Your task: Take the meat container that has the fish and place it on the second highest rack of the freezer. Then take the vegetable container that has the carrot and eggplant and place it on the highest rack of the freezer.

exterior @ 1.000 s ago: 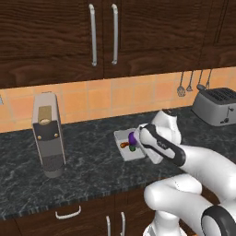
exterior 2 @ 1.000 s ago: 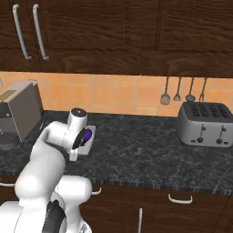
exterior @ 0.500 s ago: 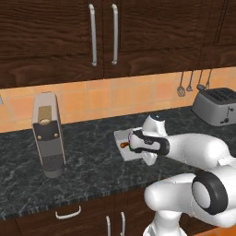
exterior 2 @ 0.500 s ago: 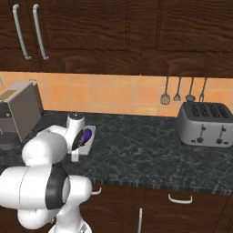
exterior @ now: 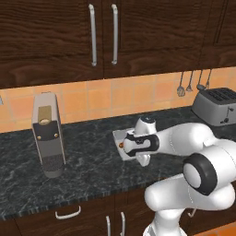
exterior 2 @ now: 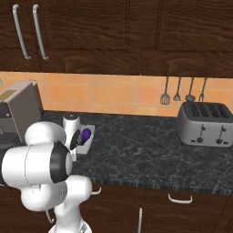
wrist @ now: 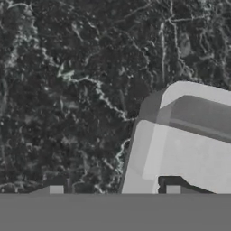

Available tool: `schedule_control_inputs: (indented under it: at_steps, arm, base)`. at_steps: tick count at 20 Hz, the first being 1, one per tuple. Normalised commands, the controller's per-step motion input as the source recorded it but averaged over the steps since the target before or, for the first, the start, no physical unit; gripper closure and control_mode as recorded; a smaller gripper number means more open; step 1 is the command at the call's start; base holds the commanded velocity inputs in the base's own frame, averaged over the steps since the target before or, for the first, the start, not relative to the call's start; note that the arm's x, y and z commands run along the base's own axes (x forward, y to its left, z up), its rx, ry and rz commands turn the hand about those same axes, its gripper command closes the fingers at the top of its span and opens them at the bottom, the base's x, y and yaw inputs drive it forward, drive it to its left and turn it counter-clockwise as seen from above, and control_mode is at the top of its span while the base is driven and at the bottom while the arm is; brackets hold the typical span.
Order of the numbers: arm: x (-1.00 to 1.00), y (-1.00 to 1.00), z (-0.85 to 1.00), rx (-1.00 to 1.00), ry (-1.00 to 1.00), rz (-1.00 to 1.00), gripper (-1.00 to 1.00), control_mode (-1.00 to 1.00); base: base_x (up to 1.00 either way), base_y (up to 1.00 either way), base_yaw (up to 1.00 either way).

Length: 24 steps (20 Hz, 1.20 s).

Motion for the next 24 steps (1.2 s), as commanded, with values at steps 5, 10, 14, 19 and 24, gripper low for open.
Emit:
schedule_control_inputs:
  at_steps: [5,10,14,19,24]
  arm:
    - [-0.12,0.00,-0.15,0.00,0.04,-0.04,1.00,-1.00]
    - [-0.60,0.00,0.00,0.00,0.00,-0.15,1.00,-1.00]
    - [-0.74,0.00,0.64,0.00,-0.05,-0.11,1.00,-1.00]
    - [-0.77,0.00,1.00,0.00,-0.17,0.00,1.00,-1.00]
    - [-0.87,0.00,1.00,0.00,-0.14,0.00,1.00,-1.00]
  base:
    - [0.00,0.00,0.00]
    - [0.00,0.00,0.00]
    - [0.00,0.00,0.00]
    - [0.00,0.00,0.00]
    - [0.00,0.00,0.00]
